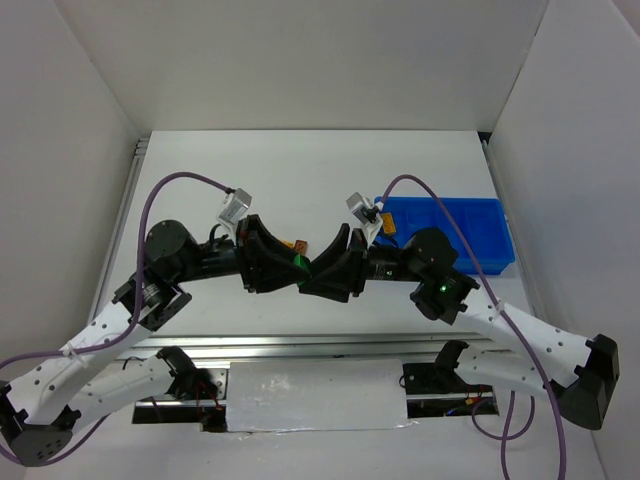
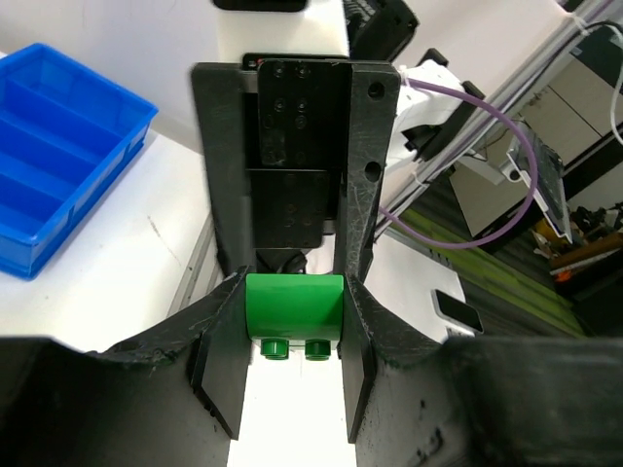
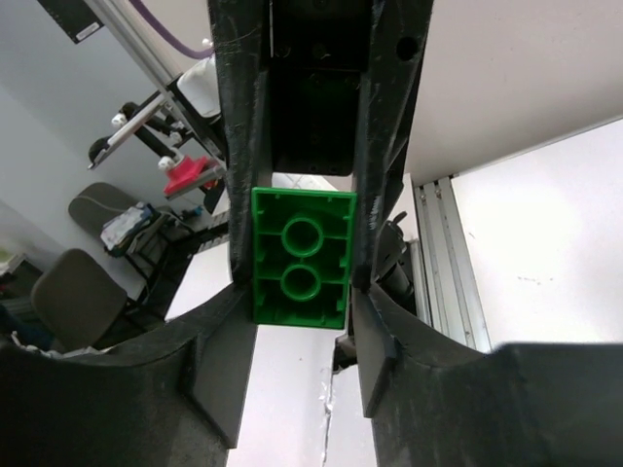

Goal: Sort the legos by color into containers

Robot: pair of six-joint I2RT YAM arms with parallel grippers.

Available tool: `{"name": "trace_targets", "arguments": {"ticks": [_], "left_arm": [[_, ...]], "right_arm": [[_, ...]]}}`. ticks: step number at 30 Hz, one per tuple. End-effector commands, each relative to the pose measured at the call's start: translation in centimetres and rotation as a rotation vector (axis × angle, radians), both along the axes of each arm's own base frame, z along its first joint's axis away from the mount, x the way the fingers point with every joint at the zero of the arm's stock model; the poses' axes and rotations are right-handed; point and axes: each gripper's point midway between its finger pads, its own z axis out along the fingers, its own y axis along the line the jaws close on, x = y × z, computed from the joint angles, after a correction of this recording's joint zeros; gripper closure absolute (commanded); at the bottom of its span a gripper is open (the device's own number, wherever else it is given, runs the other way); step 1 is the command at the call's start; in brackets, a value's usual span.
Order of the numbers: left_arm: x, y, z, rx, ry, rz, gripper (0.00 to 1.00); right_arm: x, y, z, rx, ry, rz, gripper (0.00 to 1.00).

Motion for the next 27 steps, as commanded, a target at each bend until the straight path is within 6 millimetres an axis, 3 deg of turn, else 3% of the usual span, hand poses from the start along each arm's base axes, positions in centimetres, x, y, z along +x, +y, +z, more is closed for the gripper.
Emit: {"name": "trace_targets", "arguments": {"ticks": [1,3,7,10,15,18,19,20,21,22,27], "left_arm": [[-1.3,0.0,0.3,-0.020,-0.030,-0.067,1.00],[-1.4,0.0,0.3,-0.022,-0.034,-0.073,1.00],[-1.2,-0.1,0.2,-0.016,-0.028,-0.070,1.00],[-1.2,-0.1,0.1,-0.010,-0.028,-0.065,1.00],[-1.1,-0.2,-0.1,-0.008,-0.026,-0.068,1.00],[-1.0,-0.1,-0.1,-0.009,-0.025,-0.062,0.86],[-0.9,-0.1,0.1,-0.013,-0.029,-0.050,0.76],[-0.9,0.0,0.2,-0.016,-0.029,-0.045,0.56],[-0.9,0.0,0.3,-0.016,-0.029,-0.045,0.56],[-0.8,0.1,0.4,-0.017,-0.032,-0.033,0.42],[-0.5,0.2,0.6,-0.014,-0.026,-0.010,0.16]], "right_arm": [[0.5,-0.2,4.1,0.100,-0.048,-0.042,0.50],[0.4,-0.1,4.3,0.102,-0.048,-0.035,0.37],[0.3,0.0,4.5,0.099,-0.051,-0.025,0.38],[0.3,-0.1,4.3,0.099,-0.052,-0.033,0.51],[0.4,-0.5,4.7,0.122,-0.057,-0.057,1.00],[0.5,-0.5,4.3,0.115,-0.060,-0.061,1.00],[0.5,-0.4,4.1,0.110,-0.058,-0.062,1.00],[0.5,-0.4,3.9,0.106,-0.062,-0.061,1.00],[0.6,-0.3,3.8,0.104,-0.062,-0.061,1.00],[0.6,-0.3,3.6,0.100,-0.061,-0.061,1.00],[0.6,-0.1,2.9,0.086,-0.057,-0.055,1.00]]}}
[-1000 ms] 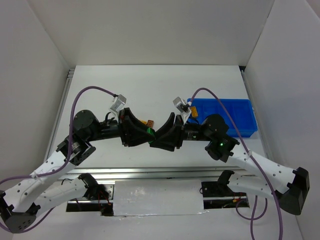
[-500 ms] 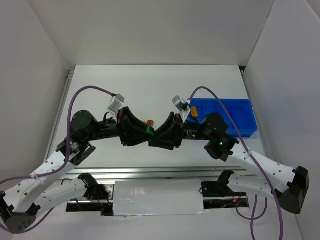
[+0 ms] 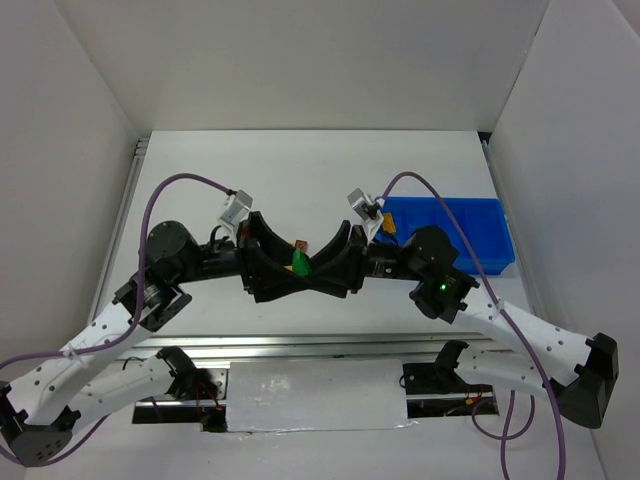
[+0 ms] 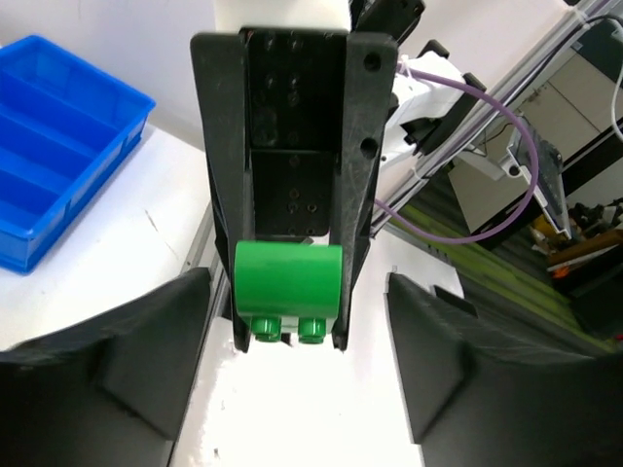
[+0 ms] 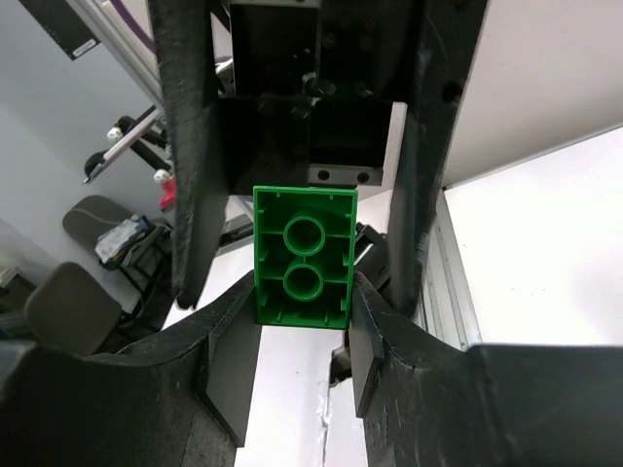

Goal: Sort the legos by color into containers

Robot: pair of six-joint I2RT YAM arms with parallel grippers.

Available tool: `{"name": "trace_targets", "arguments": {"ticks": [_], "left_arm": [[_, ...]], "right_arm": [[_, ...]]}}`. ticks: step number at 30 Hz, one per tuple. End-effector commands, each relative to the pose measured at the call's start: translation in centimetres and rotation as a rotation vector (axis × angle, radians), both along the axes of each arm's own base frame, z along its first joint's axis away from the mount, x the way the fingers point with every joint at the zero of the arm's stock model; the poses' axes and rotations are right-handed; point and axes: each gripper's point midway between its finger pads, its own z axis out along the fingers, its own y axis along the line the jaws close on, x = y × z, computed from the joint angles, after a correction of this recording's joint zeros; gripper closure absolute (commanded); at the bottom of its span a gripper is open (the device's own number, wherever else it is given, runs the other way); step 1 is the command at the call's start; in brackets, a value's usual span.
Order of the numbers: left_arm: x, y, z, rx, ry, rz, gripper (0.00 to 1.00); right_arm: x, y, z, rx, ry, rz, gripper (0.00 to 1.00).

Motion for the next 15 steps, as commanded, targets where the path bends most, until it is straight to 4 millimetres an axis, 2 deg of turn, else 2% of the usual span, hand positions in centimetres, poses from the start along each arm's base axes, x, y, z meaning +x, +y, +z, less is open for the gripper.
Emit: {"name": "trace_targets", "arguments": {"ticks": [1,5,7,10,11,12,14,15], "left_arm": [[-0.2,0.1,0.6,-0.010,-0.015,0.002,0.13],[0.2,0.3,1.2,-0.016,-0.018,0.034,0.07],[0.7,0.5,1.7,-0.012,-0.018,0.071,0.00],[2.1,1.3,1.8,0.020,0.002,0.179,0.00],[3.3,1.8,1.6,0.032,0.013,0.257,0.01],[4.0,2.2,0.4,0.083,0.041,0.305,0.00],[5.9,3.7,0.2,0.118,0.063,0.448,0.00],[6.2,4.3,-0.9,0.165,0.092,0.487,0.00]], "right_arm": [[0.1,-0.3,2.1,0.070,-0.066,-0.028,1.00],[0.7,-0.2,1.4,0.041,-0.053,-0.053,1.00],[1.7,-0.1,0.6,0.010,-0.026,-0.102,1.00],[3.9,-0.5,-0.8,-0.035,0.012,-0.235,1.00],[4.3,-0.8,-1.0,-0.043,0.005,-0.269,1.00],[5.3,-1.6,-1.3,-0.058,0.017,-0.333,1.00],[6.0,-2.4,-1.5,-0.078,0.000,-0.391,1.00],[6.8,-3.4,-1.1,-0.075,-0.005,-0.447,1.00]]}}
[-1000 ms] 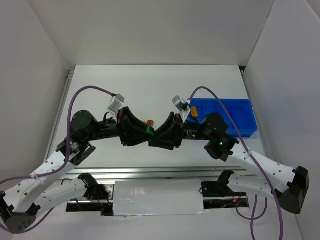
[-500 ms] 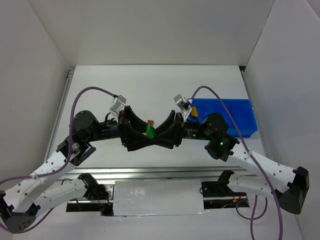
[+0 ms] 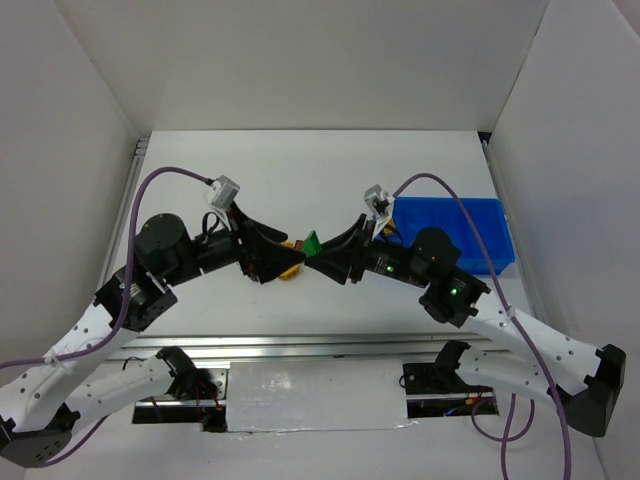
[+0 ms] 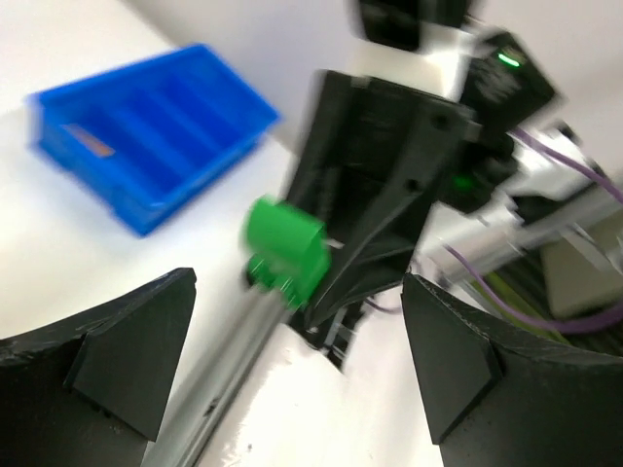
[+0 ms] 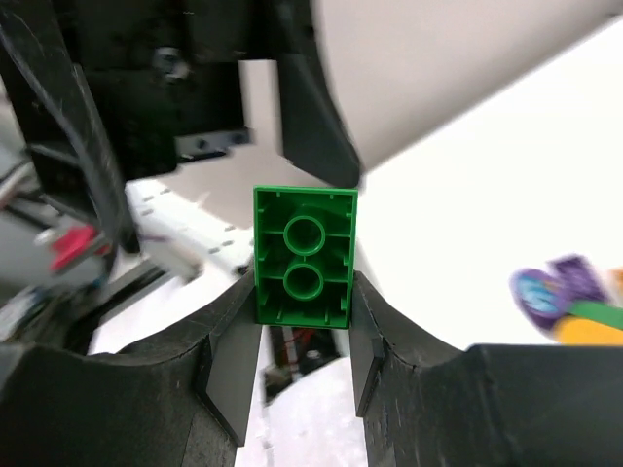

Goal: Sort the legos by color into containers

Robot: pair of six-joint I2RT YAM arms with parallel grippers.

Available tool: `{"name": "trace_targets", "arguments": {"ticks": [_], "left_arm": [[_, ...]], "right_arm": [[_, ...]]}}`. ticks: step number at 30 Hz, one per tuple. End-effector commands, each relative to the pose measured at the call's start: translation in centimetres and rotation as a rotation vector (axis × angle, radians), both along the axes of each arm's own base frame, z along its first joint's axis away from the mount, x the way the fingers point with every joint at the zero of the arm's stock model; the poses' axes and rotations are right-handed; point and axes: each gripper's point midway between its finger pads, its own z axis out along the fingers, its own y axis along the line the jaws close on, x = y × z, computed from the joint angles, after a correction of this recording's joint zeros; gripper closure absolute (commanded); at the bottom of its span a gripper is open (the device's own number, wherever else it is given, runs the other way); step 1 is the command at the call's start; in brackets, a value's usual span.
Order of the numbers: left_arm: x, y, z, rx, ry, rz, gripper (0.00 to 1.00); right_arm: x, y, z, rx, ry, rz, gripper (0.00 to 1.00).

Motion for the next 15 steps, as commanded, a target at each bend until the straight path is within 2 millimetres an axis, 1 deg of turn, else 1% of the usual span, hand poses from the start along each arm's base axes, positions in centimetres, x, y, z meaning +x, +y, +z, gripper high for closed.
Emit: {"name": "trace_targets", "arguments": {"ticks": [1,2,3,4,5,6,7,8,9,10,11,12,13,14,15], "left_arm": [[2.7,3.2,-0.4,0.091,0.019,0.249,0.00],[3.4,4.1,-0.6,0.107,0.024,0.311,0.00],[3.4,4.7,-1.0,0.130,0.040,0.339,0.00],[3.5,5.2,-1.2,0.140,0.046,0.362,0.01],[4.1,6.0,-1.4,0.154,0.053,0.421,0.01],[4.1,6.7,-1.9,0.176,0.076,0.450,0.00],[4.3,7.3,-2.0,0.185,0.088,0.483,0.00],[4.7,8.2,-2.2,0.195,0.096,0.536,0.00],[4.6,8.5,-2.1,0.199,0.102,0.549,0.00],[4.5,8.9,-2.4,0.212,0.105,0.559,0.00],[4.5,9.0,-2.5,0.217,0.102,0.563,0.00],[4.4,9.2,-2.6,0.219,0.100,0.566,0.01],[4.4,9.3,-2.9,0.234,0.101,0.566,0.01],[4.4,9.4,-3.2,0.244,0.104,0.568,0.00],[4.4,9.7,-3.5,0.258,0.104,0.578,0.00]], "right_arm": [[2.9,-3.0,0.2,-0.042,-0.033,-0.213,1.00],[3.4,-3.8,0.4,-0.050,-0.042,-0.255,1.00],[4.8,-5.1,-0.7,-0.090,-0.018,-0.325,1.00],[5.8,-5.9,-1.2,-0.118,-0.012,-0.370,1.00],[6.9,-6.7,-2.1,-0.158,0.009,-0.418,1.00],[9.2,-8.8,-4.1,-0.233,0.060,-0.526,1.00],[10.5,-10.3,-4.5,-0.267,0.089,-0.591,1.00],[12.2,-11.4,-6.5,-0.331,0.136,-0.649,1.00],[14.1,-14.4,-8.3,-0.393,0.194,-0.755,1.00],[15.4,-16.2,-8.9,-0.430,0.219,-0.826,1.00],[17.2,-17.9,-11.2,-0.497,0.293,-0.898,1.00],[18.2,-21.0,-12.9,-0.549,0.365,-0.987,1.00],[19.0,-22.1,-13.3,-0.568,0.392,-1.026,1.00],[19.7,-23.2,-15.5,-0.624,0.458,-1.054,1.00],[20.6,-24.7,-16.5,-0.654,0.499,-1.112,1.00]]}}
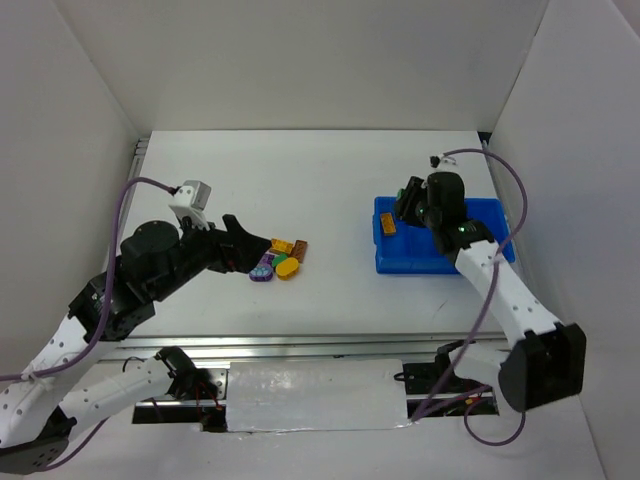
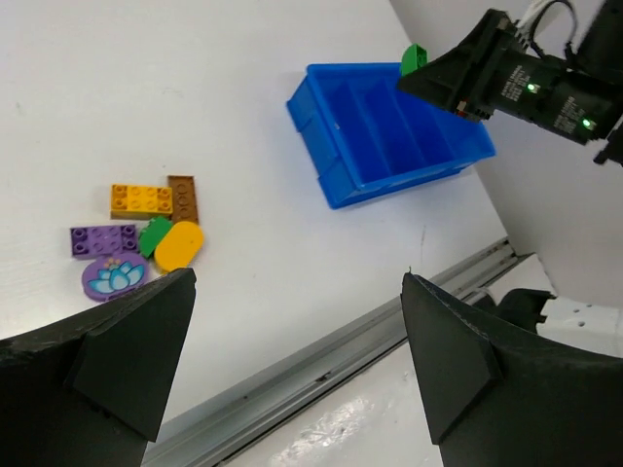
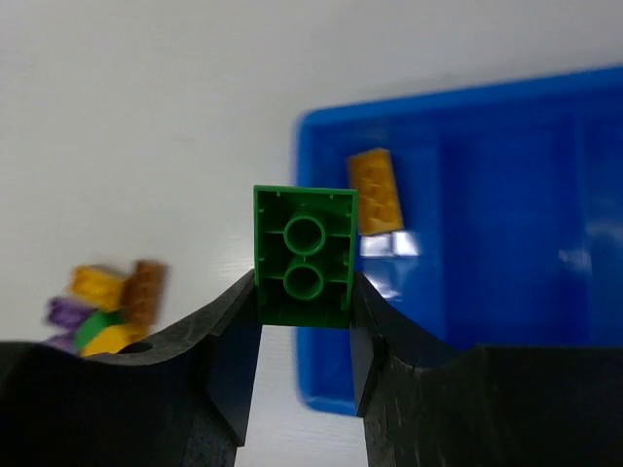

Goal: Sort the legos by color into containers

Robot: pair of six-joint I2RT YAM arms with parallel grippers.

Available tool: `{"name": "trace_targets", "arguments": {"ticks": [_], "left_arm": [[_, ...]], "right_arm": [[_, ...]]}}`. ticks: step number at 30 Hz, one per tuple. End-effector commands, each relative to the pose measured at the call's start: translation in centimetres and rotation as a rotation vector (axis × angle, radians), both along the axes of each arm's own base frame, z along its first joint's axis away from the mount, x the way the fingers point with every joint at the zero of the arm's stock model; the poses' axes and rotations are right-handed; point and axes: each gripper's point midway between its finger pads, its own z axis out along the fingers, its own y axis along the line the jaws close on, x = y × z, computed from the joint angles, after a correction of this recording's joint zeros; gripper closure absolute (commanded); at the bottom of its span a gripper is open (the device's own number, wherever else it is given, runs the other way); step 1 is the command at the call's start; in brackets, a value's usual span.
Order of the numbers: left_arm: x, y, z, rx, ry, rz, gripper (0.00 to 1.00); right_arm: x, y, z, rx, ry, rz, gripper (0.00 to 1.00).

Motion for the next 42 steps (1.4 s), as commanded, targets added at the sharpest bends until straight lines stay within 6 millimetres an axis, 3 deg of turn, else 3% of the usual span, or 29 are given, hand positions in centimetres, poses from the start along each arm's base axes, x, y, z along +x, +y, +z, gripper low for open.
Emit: {"name": "trace_targets", "arguments": {"ticks": [1,4,7,12,14,15,16,18,22,25,27,29,32,33,37,40,42], "left_arm": [[0.2,1.7,0.0,0.042,-0.010,0.064,0.00],[0.2,2.5,-0.9,0.093,-0.003,0.090,0.00],[0.2,3.5,-1.4,0.136,0.000,0.118,0.00],[0.6,4.1,-4.0,0.183,0.033,0.154,0.00],[0.9,3.6,-5.2,0.199,0.058,0.145,0.00],[1.0,3.5,-5.4,0.203,0.063,0.143,0.00],[1.0,3.3,-5.8,0.208,0.072,0.139,0.00],[1.3,3.1,-6.2,0.219,0.084,0.138,0.00],[1.4,2.9,-6.1,0.214,0.086,0.124,0.01],[1.3,3.1,-6.2,0.212,0.084,0.125,0.00],[1.4,3.1,-6.3,0.215,0.085,0.129,0.00],[1.5,3.0,-6.5,0.218,0.096,0.132,0.00],[2.0,2.9,-7.3,0.215,0.131,0.155,0.00],[2.3,3.0,-7.8,0.219,0.145,0.172,0.00],[3.0,2.8,-9.4,0.233,0.207,0.198,0.00],[3.4,2.2,-10.3,0.246,0.232,0.179,0.00],[3.6,1.3,-10.8,0.255,0.237,0.137,0.01]], "right_arm": [[0.7,-5.4,-3.9,-0.132,0.173,-0.197,1.00],[1.8,-8.8,-7.1,-0.196,0.286,-0.360,1.00],[1.9,-10.6,-8.9,-0.189,0.359,-0.415,1.00],[2.0,-11.1,-10.0,-0.134,0.351,-0.416,1.00],[2.1,-10.9,-10.2,-0.132,0.354,-0.402,0.95],[2.1,-10.9,-10.5,-0.134,0.364,-0.402,0.91],[2.1,-10.9,-10.6,-0.140,0.369,-0.397,0.78],[2.2,-10.5,-11.1,-0.137,0.382,-0.368,0.69],[2.1,-10.5,-11.5,-0.136,0.398,-0.379,0.38],[2.1,-10.5,-11.0,-0.130,0.397,-0.384,0.31],[2.0,-10.5,-10.1,-0.124,0.379,-0.384,0.22],[1.8,-10.1,-8.9,-0.104,0.350,-0.374,0.20],[1.3,-7.0,-6.4,-0.077,0.284,-0.269,0.13],[0.8,-4.4,-5.7,-0.085,0.262,-0.197,0.10],[-1.0,0.7,-2.1,-0.138,0.191,-0.065,0.10],[-2.1,3.7,0.4,-0.083,0.140,0.049,0.11],[-3.3,4.7,1.8,-0.030,0.097,0.105,0.11]]}}
